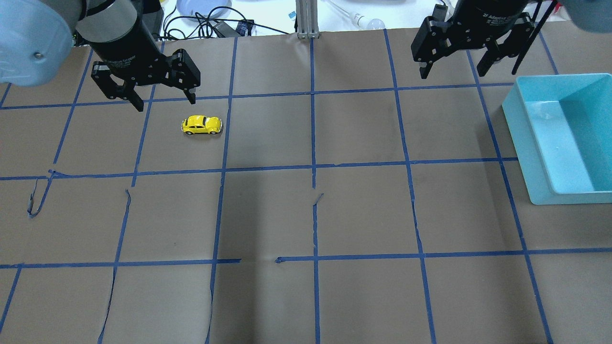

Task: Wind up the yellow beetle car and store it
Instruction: 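Lower the left gripper down over the yellow beetle car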

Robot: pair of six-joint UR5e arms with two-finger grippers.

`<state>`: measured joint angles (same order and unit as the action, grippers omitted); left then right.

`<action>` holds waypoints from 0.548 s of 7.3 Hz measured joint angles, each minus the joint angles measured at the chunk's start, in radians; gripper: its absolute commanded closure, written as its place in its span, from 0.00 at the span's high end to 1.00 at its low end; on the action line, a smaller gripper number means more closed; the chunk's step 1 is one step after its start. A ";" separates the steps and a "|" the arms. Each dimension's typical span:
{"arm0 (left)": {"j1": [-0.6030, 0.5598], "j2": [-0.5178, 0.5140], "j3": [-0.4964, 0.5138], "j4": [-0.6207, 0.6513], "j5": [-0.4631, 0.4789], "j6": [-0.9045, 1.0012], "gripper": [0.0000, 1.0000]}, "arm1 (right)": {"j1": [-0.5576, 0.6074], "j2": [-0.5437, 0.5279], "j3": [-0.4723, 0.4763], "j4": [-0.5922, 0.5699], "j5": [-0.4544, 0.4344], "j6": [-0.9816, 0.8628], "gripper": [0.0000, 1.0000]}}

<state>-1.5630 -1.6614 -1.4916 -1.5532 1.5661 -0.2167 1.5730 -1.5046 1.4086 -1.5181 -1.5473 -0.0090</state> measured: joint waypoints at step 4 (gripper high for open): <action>0.012 -0.068 -0.014 0.127 -0.015 -0.565 1.00 | -0.001 -0.005 0.010 -0.003 -0.004 -0.003 1.00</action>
<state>-1.5513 -1.7292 -1.5052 -1.4258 1.5514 -0.7822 1.5722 -1.5099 1.4186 -1.5207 -1.5517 -0.0121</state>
